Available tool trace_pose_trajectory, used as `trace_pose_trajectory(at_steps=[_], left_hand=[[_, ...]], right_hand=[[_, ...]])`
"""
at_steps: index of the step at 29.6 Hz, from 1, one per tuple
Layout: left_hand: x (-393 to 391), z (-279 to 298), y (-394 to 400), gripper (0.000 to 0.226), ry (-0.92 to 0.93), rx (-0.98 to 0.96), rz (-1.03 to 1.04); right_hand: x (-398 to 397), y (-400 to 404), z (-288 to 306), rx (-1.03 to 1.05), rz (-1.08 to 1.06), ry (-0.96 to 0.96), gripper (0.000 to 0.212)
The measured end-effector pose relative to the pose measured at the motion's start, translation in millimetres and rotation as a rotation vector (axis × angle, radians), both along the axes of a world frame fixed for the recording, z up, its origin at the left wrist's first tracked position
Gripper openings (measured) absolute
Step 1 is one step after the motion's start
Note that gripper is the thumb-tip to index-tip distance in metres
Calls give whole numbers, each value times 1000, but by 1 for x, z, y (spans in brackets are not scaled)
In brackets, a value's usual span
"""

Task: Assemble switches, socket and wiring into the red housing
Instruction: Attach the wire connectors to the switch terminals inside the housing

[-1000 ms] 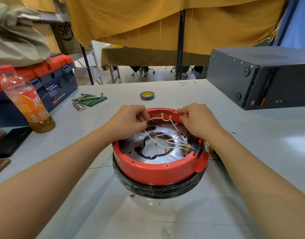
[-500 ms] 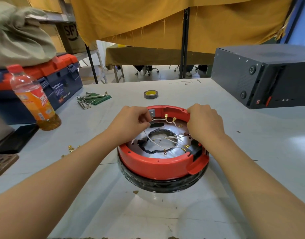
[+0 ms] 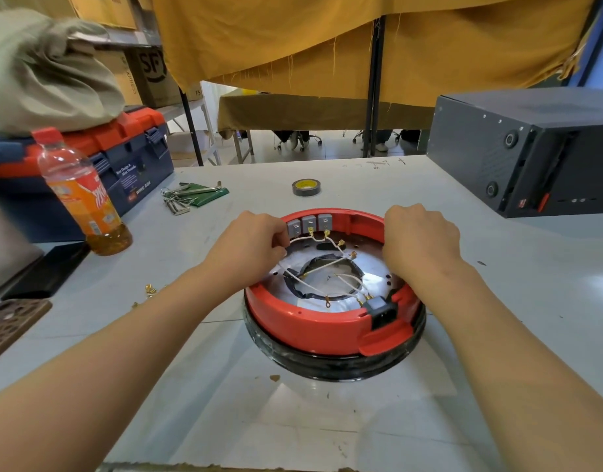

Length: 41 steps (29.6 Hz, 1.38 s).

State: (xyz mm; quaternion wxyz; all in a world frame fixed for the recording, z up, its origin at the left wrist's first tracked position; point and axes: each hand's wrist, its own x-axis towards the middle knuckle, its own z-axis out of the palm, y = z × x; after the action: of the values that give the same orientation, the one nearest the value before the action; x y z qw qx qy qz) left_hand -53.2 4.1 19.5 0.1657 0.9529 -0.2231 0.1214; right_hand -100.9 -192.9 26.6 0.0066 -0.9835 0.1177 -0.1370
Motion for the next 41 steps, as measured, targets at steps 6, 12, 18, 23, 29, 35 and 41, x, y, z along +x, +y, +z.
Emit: trace_pose_trajectory(at_steps=[6,12,18,23,29,35,41], left_hand=[[7,-1,3,14,74,-111,-48],[6,-2,3,18,116,-197,-88],[10,-3,2,11,85,-197,-108],[16,-1,2,9,34,-112,-108],[22,7,5,14,-28,77,-57],[26,10,-2,22,-110,202,-29],[29,9,-5,23,-94,131,-8]], right_hand=[[10,-16,7,-58,2,-24,14],[48,-15,3,271,380,158,50],[62,-7,-2,208,369,25,27],[58,-11,-4,192,281,-39,26],[48,-22,0,336,155,8,26],[32,-20,4,269,107,71,19],[21,-18,7,197,126,101,19]])
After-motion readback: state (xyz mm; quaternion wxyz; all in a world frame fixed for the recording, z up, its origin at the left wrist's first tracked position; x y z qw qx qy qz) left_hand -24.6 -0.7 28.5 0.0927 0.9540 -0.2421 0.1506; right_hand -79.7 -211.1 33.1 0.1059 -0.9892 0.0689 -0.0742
